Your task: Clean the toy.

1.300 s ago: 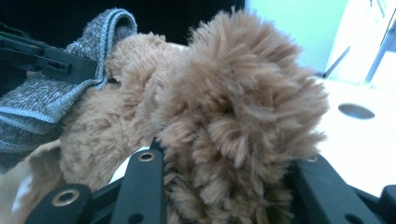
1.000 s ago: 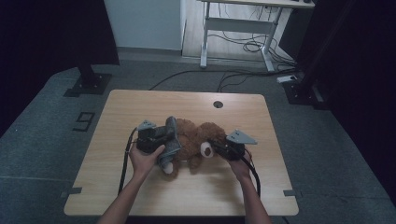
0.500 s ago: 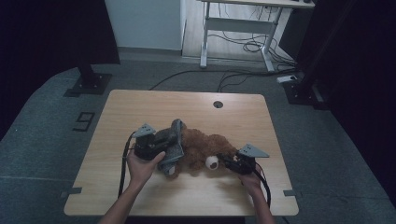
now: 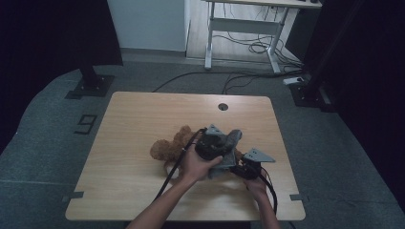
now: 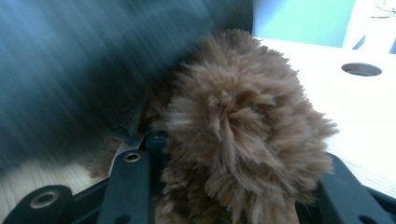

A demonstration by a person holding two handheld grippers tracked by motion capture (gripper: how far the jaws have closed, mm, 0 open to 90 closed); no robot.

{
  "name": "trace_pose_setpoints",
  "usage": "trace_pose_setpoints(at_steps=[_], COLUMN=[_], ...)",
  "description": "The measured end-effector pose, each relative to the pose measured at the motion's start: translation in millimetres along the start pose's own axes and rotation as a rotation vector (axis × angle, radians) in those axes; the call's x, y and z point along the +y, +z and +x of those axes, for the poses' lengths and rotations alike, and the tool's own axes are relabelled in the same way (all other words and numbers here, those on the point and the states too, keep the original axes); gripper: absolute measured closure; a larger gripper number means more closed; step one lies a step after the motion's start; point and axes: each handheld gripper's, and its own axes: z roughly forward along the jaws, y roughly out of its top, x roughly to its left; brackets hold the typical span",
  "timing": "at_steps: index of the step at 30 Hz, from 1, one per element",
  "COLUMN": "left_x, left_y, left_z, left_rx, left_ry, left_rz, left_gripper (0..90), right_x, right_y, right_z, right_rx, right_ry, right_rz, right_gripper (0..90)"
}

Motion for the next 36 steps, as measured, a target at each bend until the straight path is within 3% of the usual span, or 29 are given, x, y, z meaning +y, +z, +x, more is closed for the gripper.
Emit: trace_pose_setpoints(at_steps=[3,9,12,14,19,21,25,26,27,30,33,36], left_x=[-6.2,-14.3,-22.6,-28.1,-33.8,-37.0,-45.4,-49.0,-52.8,-69.4,-84.4,-88.2], left_y=[5.1,-14.5,-27.6,-39.9,-71.5,-83.5,-106.7,-113.9,-118.3,-123.6,-128.6,-132.3], left_z=[5.1,22.1,35.7,43.5,57.7,66.7,82.2,87.9,94.3,117.2,134.4,138.8], left_rx=[-0.008,0.080,0.101,0.087,0.105,0.108,0.173,0.221,0.244,0.258,0.226,0.233], left_ry=[-0.026,-0.052,-0.065,-0.078,-0.091,-0.117,-0.136,-0.141,-0.150,-0.213,-0.289,-0.303], left_rz=[-0.015,-0.010,-0.003,-0.026,-0.084,-0.099,-0.129,-0.133,-0.126,-0.084,-0.096,-0.102], left_gripper=[78.8,79.0,79.2,79.3,79.3,79.3,79.3,79.3,79.3,79.2,79.1,79.1], right_x=[-2.9,-3.3,-3.7,-3.9,-4.5,-4.5,-4.6,-4.6,-4.8,-5.2,-5.1,-5.1], right_y=[-1.2,-1.4,-2.1,-2.0,-1.9,-1.9,-1.7,-1.7,-1.9,-2.2,-2.1,-2.0], right_z=[-2.6,-2.3,-2.4,-2.0,-2.1,-2.0,-1.8,-2.0,-2.3,-2.6,-2.3,-2.3], right_rx=[-0.001,-0.001,0.002,0.005,0.008,0.007,0.006,0.006,0.008,0.012,0.012,0.013], right_ry=[0.004,0.010,0.012,0.012,0.012,0.009,0.008,0.008,0.009,0.007,0.004,0.004], right_rz=[0.012,0.011,0.010,0.009,0.004,0.004,0.002,0.002,0.002,0.001,0.000,0.000], right_gripper=[54.3,54.4,54.4,54.5,54.5,54.5,54.5,54.5,54.5,54.5,54.5,54.5])
